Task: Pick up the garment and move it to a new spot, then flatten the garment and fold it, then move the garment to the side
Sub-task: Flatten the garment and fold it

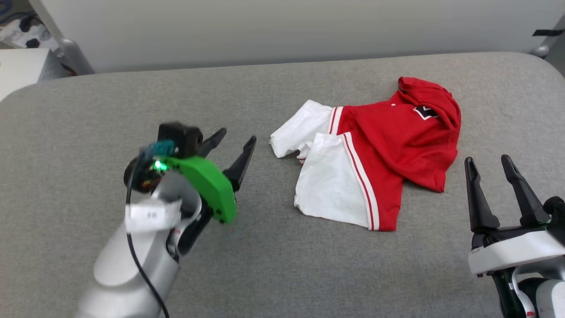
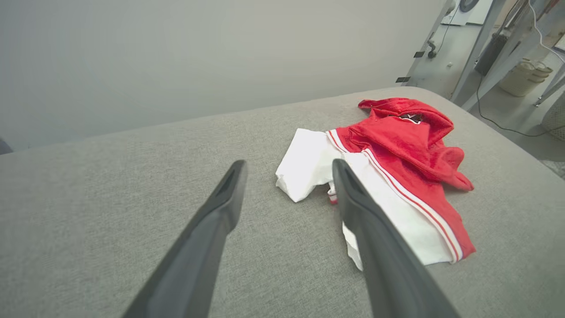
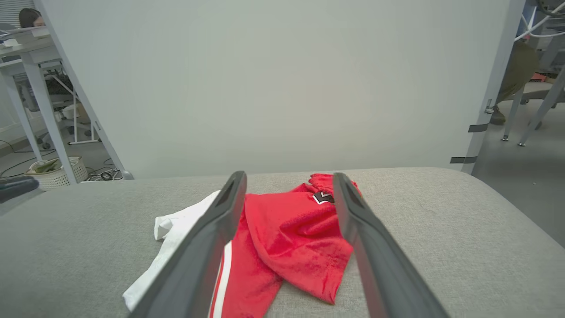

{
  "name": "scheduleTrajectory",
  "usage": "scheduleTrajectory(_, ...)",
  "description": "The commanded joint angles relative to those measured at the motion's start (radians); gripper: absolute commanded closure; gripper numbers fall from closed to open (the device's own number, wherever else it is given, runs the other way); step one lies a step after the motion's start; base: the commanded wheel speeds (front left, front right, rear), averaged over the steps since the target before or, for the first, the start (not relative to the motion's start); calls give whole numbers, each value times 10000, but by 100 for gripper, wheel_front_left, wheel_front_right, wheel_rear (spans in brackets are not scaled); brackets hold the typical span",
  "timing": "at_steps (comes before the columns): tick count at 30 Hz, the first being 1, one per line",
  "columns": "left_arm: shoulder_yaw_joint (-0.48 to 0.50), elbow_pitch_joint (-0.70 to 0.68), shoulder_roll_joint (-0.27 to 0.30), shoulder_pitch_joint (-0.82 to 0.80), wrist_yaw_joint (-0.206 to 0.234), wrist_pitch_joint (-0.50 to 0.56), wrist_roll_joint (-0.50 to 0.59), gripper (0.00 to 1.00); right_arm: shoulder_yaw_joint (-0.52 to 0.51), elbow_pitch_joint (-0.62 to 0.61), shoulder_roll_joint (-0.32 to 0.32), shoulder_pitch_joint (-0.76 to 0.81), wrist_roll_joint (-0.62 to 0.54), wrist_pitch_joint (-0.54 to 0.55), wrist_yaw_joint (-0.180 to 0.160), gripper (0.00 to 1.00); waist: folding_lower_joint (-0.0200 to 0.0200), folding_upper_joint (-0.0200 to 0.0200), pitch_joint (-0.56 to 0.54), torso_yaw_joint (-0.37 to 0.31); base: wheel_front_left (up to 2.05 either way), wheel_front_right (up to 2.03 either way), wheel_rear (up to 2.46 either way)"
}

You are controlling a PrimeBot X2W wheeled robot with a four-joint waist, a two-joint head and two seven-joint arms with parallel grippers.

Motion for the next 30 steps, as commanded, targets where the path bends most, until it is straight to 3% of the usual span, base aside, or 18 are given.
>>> scheduleTrajectory(1,-111,129,101,-611,-29,531,-235,0,-46,-98,79,102,-66,-3,-7,0,0,0,723,-692,0,0,0)
scheduleTrajectory(9,-822,1826,682,-3356,-29,4600,-1447,0,146,-142,233,-169,-135,-254,-7,0,0,0,1612,-1575,0,0,0)
scheduleTrajectory(13,-1013,2616,855,-4135,-29,5804,-1663,0,332,2,353,-338,-141,-422,-7,0,0,0,1999,-1967,0,0,0)
scheduleTrajectory(18,-1164,3331,981,-4763,-22,6413,-1614,0,451,270,486,-555,-85,-674,-7,0,0,0,2454,-2349,0,0,0)
scheduleTrajectory(29,-1498,4601,827,-5012,-20,6236,-1419,0,429,721,627,-833,-81,-1011,-7,0,0,0,2769,-2553,0,0,0)
scheduleTrajectory(30,-1541,4701,829,-4999,-20,6234,-1401,8,428,725,632,-851,-91,-1009,-7,0,0,0,2770,-2539,0,0,0)
